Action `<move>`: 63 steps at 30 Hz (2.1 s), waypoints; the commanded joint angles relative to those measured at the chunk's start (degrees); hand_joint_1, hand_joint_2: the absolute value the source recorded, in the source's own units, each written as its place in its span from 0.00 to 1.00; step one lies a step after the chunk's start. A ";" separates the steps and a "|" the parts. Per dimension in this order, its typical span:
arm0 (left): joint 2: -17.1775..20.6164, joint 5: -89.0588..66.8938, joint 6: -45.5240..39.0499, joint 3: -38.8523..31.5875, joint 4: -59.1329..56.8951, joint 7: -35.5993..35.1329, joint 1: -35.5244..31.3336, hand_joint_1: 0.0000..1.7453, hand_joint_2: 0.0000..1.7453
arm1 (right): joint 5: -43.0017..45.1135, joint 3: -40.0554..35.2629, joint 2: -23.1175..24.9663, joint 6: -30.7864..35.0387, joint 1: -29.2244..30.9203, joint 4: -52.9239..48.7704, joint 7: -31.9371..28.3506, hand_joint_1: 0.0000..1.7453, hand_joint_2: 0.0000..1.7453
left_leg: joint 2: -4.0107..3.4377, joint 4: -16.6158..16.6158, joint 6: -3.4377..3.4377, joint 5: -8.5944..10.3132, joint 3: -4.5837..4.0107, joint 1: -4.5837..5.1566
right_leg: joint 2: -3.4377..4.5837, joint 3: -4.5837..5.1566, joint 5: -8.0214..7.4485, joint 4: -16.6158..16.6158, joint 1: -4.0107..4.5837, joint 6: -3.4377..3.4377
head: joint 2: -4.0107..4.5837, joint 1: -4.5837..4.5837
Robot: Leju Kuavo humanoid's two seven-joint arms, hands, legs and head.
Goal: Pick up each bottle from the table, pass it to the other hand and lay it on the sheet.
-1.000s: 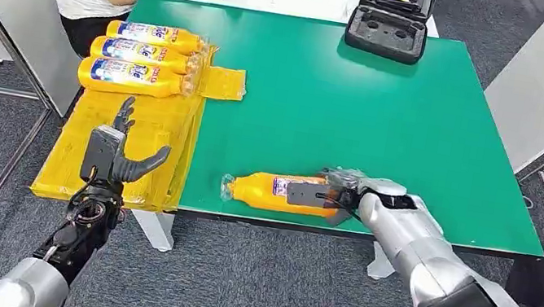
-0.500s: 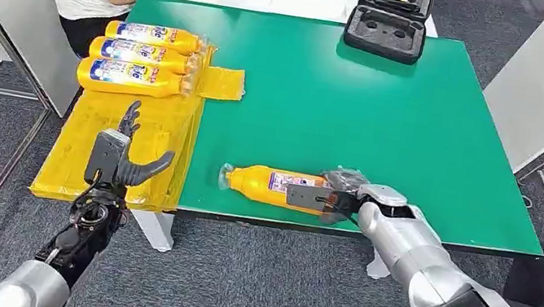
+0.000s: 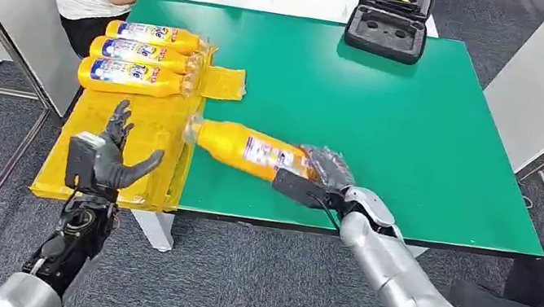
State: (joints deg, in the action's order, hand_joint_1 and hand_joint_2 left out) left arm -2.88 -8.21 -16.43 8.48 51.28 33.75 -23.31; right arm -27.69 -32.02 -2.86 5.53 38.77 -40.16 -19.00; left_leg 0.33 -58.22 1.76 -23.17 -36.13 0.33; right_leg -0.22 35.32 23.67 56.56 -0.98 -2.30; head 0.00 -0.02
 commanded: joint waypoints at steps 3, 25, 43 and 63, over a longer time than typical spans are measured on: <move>1.45 1.55 1.64 -2.59 3.51 -0.09 0.65 0.00 1.00 | 0.16 7.72 1.07 0.16 -1.34 -6.87 -0.74 1.00 1.00 | -0.08 -0.01 -0.11 -0.11 0.19 -0.08 | 0.07 -0.19 0.07 -0.02 0.08 0.10 | 0.00 -0.02; -1.77 17.34 24.34 6.88 3.57 -4.64 2.44 0.00 1.00 | 5.72 8.72 10.80 -2.04 -9.15 -3.61 -17.65 1.00 1.00 | -0.03 0.09 -0.17 -0.16 0.46 -0.14 | 0.00 -0.45 0.14 -0.14 0.15 0.18 | 0.00 -0.02; -1.84 15.85 22.48 7.97 9.15 -3.54 6.74 0.00 1.00 | 9.34 11.29 11.43 -3.65 -7.24 -1.44 -19.61 1.00 1.00 | -0.04 0.04 -0.08 -0.08 0.13 -0.04 | 0.01 -0.10 0.08 -0.04 0.03 0.10 | 0.00 -0.02; -3.16 14.79 24.04 9.58 7.12 -3.23 4.48 0.00 1.00 | 7.82 10.05 12.80 -5.43 -9.80 0.35 -18.62 0.99 1.00 | -0.02 0.03 -0.10 -0.10 0.17 -0.08 | -0.02 -0.13 0.10 -0.05 0.08 0.12 | 0.00 -0.02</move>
State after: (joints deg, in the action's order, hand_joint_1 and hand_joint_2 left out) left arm -5.64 6.99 7.37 15.28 61.70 30.60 -15.43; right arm -18.86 -20.09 8.94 1.05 27.74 -45.05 -38.51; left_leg 0.29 -58.20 1.76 -23.19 -36.16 0.32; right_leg -0.21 35.41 23.70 56.54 -0.97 -2.27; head 0.00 -0.04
